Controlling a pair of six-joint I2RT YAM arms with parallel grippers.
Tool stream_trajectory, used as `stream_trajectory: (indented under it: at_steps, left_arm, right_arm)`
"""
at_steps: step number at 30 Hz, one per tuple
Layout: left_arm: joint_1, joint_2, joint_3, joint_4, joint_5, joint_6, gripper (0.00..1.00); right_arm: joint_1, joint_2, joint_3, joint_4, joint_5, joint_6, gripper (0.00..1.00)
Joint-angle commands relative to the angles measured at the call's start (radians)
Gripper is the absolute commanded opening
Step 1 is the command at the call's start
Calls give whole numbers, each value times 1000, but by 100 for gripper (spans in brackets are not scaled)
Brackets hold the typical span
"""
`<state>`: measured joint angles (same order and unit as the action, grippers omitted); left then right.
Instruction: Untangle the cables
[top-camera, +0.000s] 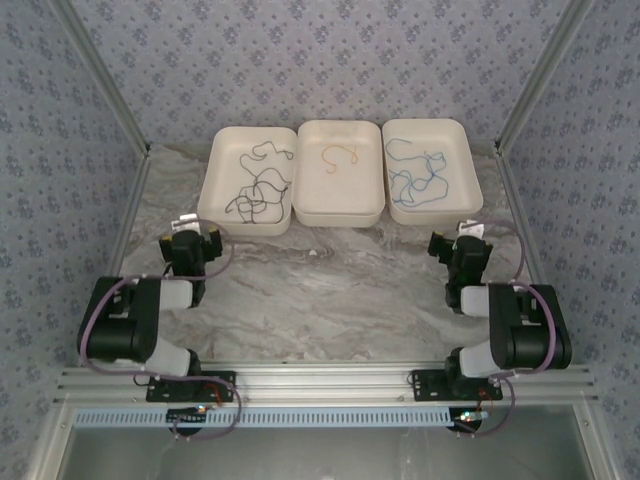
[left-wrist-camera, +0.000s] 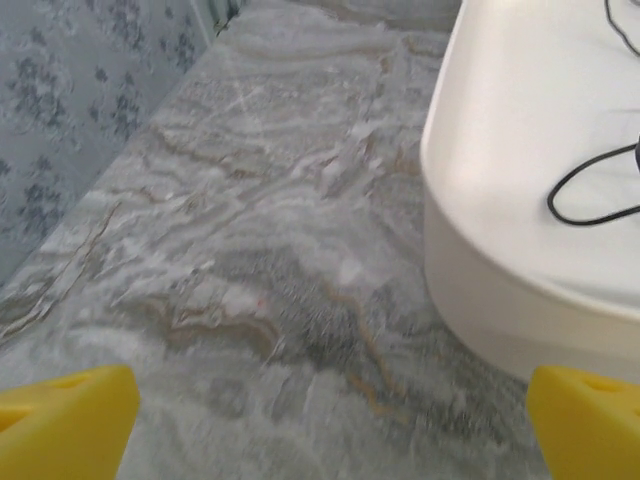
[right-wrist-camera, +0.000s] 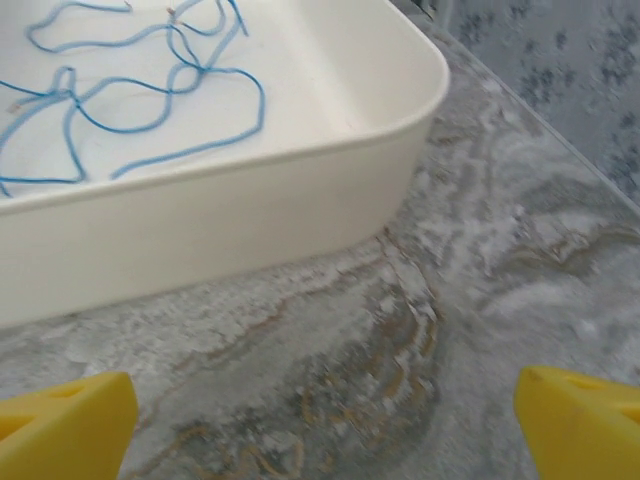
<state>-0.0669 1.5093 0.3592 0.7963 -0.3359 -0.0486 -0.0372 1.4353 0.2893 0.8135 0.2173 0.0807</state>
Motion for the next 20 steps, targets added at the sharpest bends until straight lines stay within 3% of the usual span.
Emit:
stream_trajectory:
  at_steps: [1, 3, 5, 7, 20]
  left_arm:
    - [7, 6, -22, 133, 75, 27, 99]
    - [11, 31, -24, 184, 111, 46, 99]
    - [22, 23, 22, 83, 112, 27, 99]
    - [76, 17, 36, 40, 183, -16, 99]
    - [80, 21, 29, 57, 184, -19, 99]
  right_arm:
    - [-9, 87, -10, 213, -85, -43, 99]
    - [-10, 56, 2, 127, -66, -34, 99]
    - [6, 83, 29, 126, -38, -47, 99]
    - [36, 85, 77, 38, 8, -68, 99]
    - [39, 86, 72, 49, 48, -55, 99]
